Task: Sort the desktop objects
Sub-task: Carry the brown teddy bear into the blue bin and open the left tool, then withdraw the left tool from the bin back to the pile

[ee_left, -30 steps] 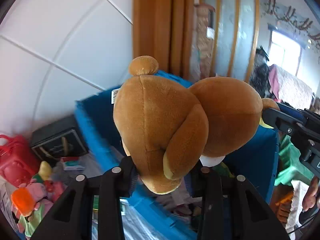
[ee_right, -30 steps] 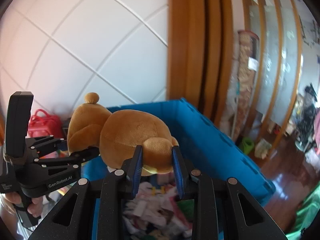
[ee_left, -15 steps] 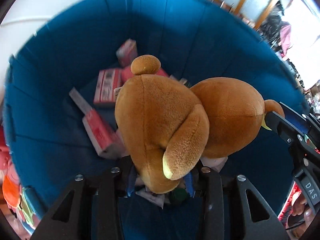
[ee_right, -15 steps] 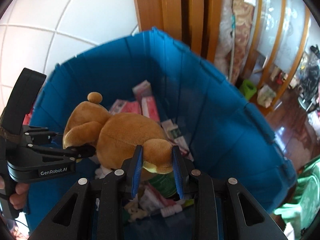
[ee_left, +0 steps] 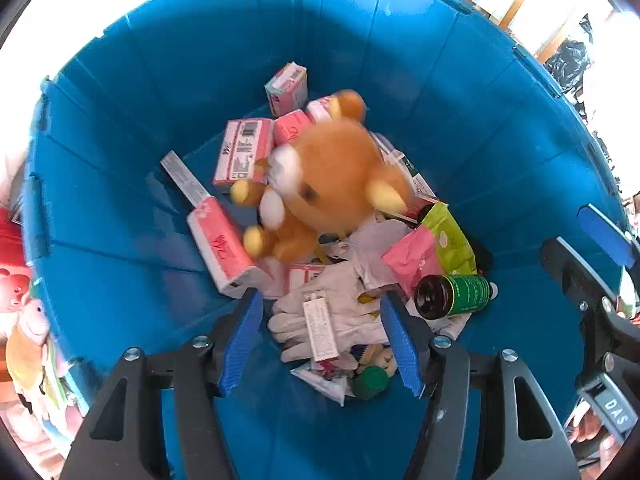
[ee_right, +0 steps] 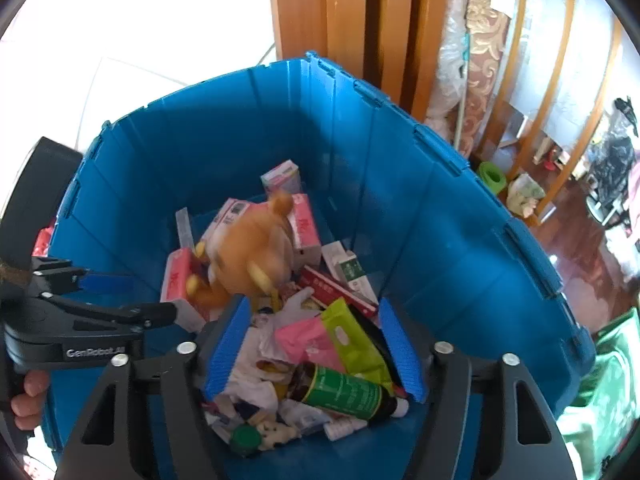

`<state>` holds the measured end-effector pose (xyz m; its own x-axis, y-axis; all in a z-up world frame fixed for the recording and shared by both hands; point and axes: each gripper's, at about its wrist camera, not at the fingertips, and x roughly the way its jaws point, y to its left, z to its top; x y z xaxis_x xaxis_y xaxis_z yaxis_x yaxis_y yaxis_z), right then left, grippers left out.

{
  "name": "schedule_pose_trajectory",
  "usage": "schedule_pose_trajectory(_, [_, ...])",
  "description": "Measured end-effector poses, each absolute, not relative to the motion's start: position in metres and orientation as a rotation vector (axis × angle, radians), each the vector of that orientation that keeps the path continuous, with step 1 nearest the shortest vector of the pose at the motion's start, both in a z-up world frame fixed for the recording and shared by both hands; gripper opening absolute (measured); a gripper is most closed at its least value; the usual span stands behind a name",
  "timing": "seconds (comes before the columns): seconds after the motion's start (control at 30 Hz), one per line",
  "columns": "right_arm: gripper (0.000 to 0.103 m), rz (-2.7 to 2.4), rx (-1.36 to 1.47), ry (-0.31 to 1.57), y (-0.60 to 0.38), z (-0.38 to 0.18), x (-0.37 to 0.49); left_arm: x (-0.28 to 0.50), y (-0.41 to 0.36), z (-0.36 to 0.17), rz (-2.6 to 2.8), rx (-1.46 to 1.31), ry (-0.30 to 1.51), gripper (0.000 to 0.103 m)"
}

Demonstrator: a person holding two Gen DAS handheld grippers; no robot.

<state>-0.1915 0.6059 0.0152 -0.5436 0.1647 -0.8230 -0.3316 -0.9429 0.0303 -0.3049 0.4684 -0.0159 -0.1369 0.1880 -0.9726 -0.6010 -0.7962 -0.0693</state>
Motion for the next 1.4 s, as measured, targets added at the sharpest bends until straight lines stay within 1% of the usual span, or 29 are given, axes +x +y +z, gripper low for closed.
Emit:
schedule_pose_trajectory(0.03, [0.075, 2.522, -1.315, 0.258, 0.604, 0.017, -0.191, -0.304, 0.466, -0.014, 1.982, -1.609, 0.463, 0.06])
schedule_pose_trajectory(0.1, [0.085, 2.522, -1.31, 0.229, 0.599, 0.022, -0.189, -0.298, 0.46, -0.006, 1.988, -1.593, 0.451, 0.06])
schedule_pose_trajectory(0.23, [0.096, 2.52, -1.303, 0.173, 0.585, 0.029, -0.186, -0.287, 0.449, 0.009, 2.013, -1.539, 0.438, 0.06])
schedule_pose_trajectory(0.27, [0.102, 2.526, -1.304, 0.171, 0.581, 0.031, -0.184, -0.282, 0.445, 0.014, 2.02, -1.519, 0.434, 0.06])
schedule_pose_trajectory(0.3, [0.103, 2.534, -1.301, 0.167, 0.576, 0.034, -0.182, -0.277, 0.44, 0.02, 2.027, -1.498, 0.428, 0.06])
schedule_pose_trajectory(0.37, [0.103, 2.543, -1.292, 0.168, 0.57, 0.037, -0.178, -0.268, 0.428, 0.03, 2.059, -1.451, 0.413, 0.06])
schedule_pose_trajectory(0.47, [0.103, 2.558, -1.281, 0.184, 0.561, 0.041, -0.169, -0.255, 0.405, 0.043, 2.128, -1.37, 0.397, 0.067])
schedule_pose_trajectory(0.5, [0.103, 2.56, -1.278, 0.183, 0.557, 0.042, -0.167, -0.25, 0.395, 0.048, 2.161, -1.335, 0.389, 0.068])
schedule_pose_trajectory(0.8, [0.103, 2.6, -1.244, 0.046, 0.503, 0.053, -0.148, -0.218, 0.322, 0.062, 2.325, -1.165, 0.361, 0.068])
schedule_pose_trajectory(1.0, [0.103, 2.691, -1.145, -0.037, 0.454, 0.07, -0.131, -0.193, 0.271, 0.069, 2.451, -1.02, 0.31, 0.068])
schedule_pose_trajectory(1.2, [0.103, 2.833, -1.034, -0.048, 0.398, 0.08, -0.122, -0.178, 0.219, 0.059, 2.55, -1.001, 0.242, 0.068])
schedule_pose_trajectory(1.4, [0.103, 3.003, -0.971, -0.032, 0.339, 0.07, -0.126, -0.174, 0.151, 0.028, 2.67, -1.057, 0.18, 0.068])
